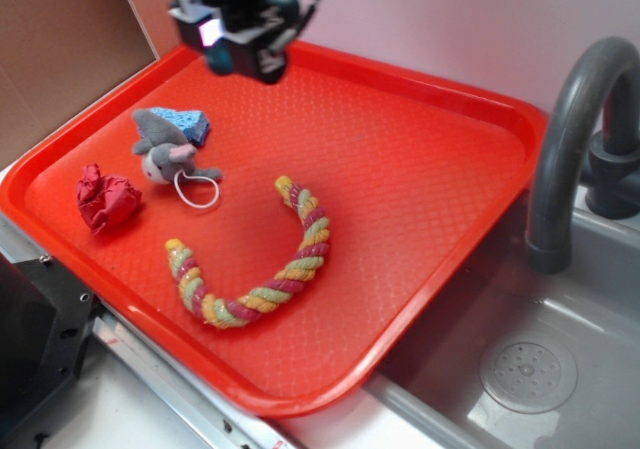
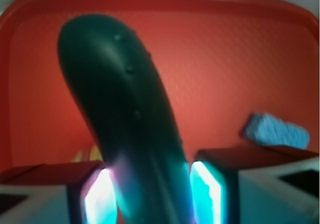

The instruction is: Grab the plastic pickle.

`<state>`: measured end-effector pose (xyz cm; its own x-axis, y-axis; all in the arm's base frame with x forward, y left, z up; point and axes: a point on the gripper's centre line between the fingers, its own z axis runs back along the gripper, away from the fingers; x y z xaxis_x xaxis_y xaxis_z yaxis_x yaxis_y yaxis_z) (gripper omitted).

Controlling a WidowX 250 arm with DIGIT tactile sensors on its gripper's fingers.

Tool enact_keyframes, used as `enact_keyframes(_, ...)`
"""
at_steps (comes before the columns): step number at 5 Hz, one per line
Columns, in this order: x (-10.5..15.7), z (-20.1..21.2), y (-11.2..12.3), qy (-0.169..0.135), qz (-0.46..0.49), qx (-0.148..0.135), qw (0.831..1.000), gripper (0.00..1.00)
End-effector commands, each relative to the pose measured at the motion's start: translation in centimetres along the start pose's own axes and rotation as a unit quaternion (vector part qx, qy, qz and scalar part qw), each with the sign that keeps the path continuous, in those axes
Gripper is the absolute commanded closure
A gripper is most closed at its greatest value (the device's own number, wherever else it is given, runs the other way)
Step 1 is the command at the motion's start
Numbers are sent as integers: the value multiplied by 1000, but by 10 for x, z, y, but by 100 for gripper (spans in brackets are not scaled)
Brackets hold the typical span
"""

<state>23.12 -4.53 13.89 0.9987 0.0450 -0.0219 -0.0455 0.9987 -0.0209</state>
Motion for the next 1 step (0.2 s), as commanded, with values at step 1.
enact_keyframes(1, -15, 0, -7, -4, 7, -42, 999, 100)
